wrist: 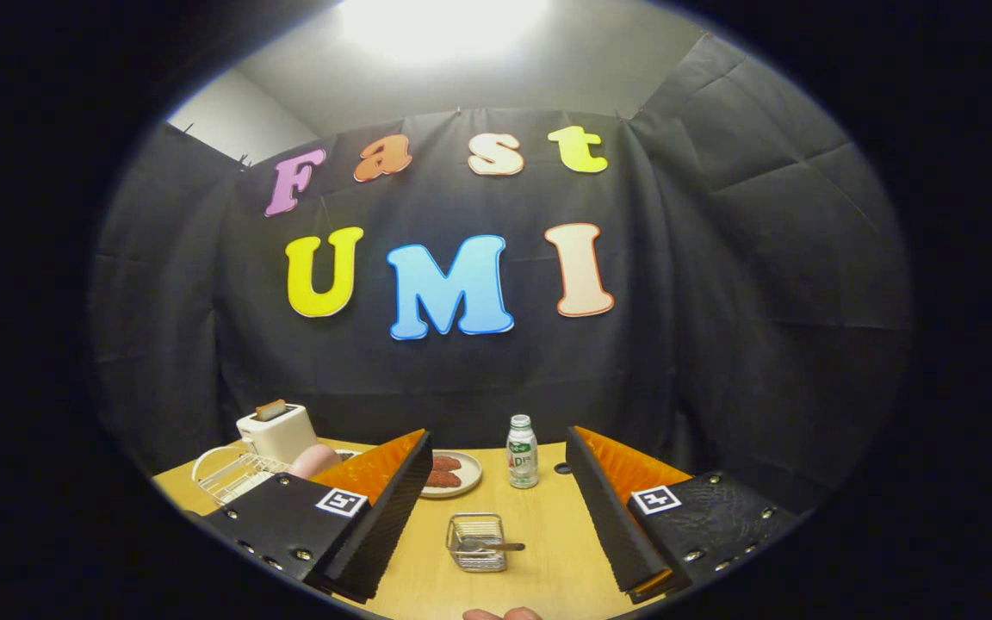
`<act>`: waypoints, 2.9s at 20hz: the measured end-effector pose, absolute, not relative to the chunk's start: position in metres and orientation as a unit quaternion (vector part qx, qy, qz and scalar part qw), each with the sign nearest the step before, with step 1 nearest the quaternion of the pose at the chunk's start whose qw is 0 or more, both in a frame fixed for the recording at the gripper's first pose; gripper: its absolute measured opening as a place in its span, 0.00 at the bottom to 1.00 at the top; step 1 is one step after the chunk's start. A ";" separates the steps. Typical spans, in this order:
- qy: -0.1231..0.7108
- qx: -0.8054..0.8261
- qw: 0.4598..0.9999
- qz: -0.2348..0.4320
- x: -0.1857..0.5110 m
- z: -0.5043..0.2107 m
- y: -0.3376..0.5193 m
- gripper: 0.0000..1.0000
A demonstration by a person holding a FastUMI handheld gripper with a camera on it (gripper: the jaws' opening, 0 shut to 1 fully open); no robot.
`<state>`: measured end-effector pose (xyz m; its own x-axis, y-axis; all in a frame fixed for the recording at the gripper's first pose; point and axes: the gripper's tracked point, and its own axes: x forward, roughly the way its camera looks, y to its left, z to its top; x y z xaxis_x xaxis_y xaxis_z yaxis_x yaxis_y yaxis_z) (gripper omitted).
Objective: Take the plate from the dish rack, then take the spoon from the basket and place it into the plate.
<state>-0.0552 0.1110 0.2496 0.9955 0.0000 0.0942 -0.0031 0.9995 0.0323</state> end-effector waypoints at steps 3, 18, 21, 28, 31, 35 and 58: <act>-0.050 0.013 0.999 0.014 -0.050 0.265 0.138 0.96; 0.125 0.037 0.987 0.098 0.001 0.248 0.282 0.96; 0.198 0.041 0.975 0.092 0.012 0.223 0.299 0.96; 0.293 0.003 0.953 0.074 0.035 0.181 0.332 0.96; 0.318 -0.004 0.946 0.066 0.039 0.170 0.343 0.96; 0.347 -0.017 0.937 0.045 0.051 0.155 0.354 0.96; 0.434 -0.241 0.852 -0.166 0.092 0.131 0.367 0.10</act>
<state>0.0917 0.3671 0.1315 0.5677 -0.4931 -0.6592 0.0740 0.8281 -0.5557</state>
